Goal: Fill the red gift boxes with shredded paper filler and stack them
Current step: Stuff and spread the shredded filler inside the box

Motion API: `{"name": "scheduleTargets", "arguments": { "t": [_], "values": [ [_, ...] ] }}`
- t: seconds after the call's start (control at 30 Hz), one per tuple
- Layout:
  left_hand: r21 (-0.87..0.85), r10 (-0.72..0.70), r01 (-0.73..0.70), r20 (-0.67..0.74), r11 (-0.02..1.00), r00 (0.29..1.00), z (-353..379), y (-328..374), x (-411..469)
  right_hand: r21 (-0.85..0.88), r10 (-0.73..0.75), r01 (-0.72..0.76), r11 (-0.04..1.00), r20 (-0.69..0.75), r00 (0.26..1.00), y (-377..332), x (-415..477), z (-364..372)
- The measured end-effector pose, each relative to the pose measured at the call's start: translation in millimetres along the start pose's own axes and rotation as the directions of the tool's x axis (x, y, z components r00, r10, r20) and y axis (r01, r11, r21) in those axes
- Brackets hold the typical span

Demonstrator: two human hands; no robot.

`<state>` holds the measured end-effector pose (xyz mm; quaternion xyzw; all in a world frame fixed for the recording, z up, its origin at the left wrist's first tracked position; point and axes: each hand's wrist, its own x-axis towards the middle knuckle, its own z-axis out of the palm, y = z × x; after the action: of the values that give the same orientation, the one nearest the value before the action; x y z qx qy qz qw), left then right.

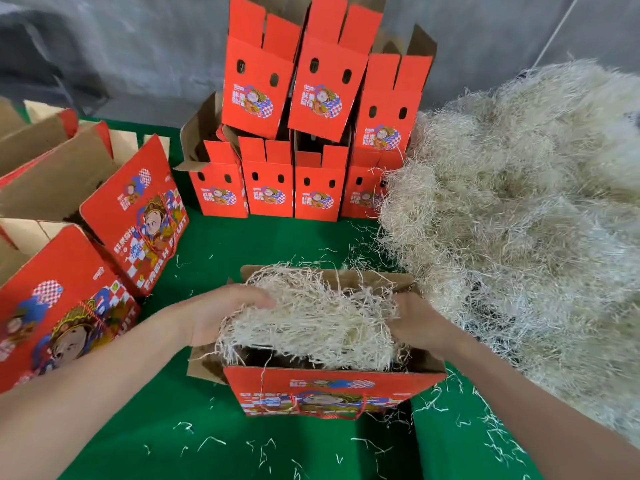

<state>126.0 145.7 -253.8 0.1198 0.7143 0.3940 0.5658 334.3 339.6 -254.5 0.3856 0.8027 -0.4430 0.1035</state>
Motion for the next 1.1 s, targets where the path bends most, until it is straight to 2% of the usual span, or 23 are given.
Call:
{"name": "scheduleTargets", "arguments": {
  "t": [0.1,0.13,0.17,0.23,0.3,0.37,0.43,0.5,0.6,0.67,0.7,0.83,0.97,1.03,1.1],
  "values": [
    [-0.105,0.008,0.006,0.132,0.995,0.991,2,3,3,0.298,-0.019,-0.042,0.954,0.2,0.98,-2,-3,2],
    [-0.109,0.006,0.011,0.156,0.994,0.988,6,3,5,0.338,-0.031,-0.06,0.939,0.258,0.966,-2,-3,3],
    [-0.103,0.006,0.011,0.161,0.995,0.987,13,4,6,0.351,-0.035,-0.073,0.934,0.291,0.956,-3,-3,5],
    [-0.039,0.01,-0.007,0.082,0.999,0.997,25,3,10,0.287,0.0,-0.087,0.954,0.291,0.957,-5,-1,9],
    [0.216,0.075,-0.073,-0.003,0.974,0.997,27,1,13,0.165,0.022,-0.061,0.984,0.229,0.973,-4,-3,7],
    [0.549,0.173,-0.136,-0.016,0.825,0.985,18,-3,13,-0.034,0.004,0.001,0.999,0.136,0.991,0,-8,-3],
    [0.763,0.212,-0.104,-0.044,0.637,0.976,8,-8,10,-0.147,0.003,0.012,0.989,0.098,0.995,8,-9,-12],
    [0.873,0.24,-0.117,0.0,0.474,0.971,5,-14,10,-0.193,0.008,0.016,0.981,0.128,0.992,12,-9,-14],
    [0.908,0.246,-0.257,0.18,0.33,0.952,18,-13,11,-0.159,-0.058,0.101,0.982,0.255,0.965,5,-7,-10],
    [0.907,0.209,-0.262,0.201,0.329,0.957,30,-4,13,-0.083,-0.084,0.119,0.989,0.342,0.936,-3,0,-7],
    [0.906,0.188,-0.259,0.206,0.335,0.96,36,0,16,-0.104,-0.091,0.137,0.985,0.363,0.927,-6,5,-5],
    [0.912,0.058,-0.27,0.265,0.31,0.963,55,10,32,-0.442,-0.016,0.236,0.865,0.445,0.895,-11,28,13],
    [0.95,-0.235,-0.253,0.291,0.181,0.927,70,0,60,-0.686,0.194,0.324,0.652,0.563,0.803,-7,46,40],
    [0.958,-0.286,-0.251,0.281,0.138,0.916,71,-6,76,-0.735,0.225,0.351,0.58,0.558,0.799,-5,56,45],
    [0.962,-0.275,-0.212,0.253,0.172,0.928,69,-7,91,-0.744,0.207,0.363,0.561,0.55,0.809,-4,68,47]
  ]
}}
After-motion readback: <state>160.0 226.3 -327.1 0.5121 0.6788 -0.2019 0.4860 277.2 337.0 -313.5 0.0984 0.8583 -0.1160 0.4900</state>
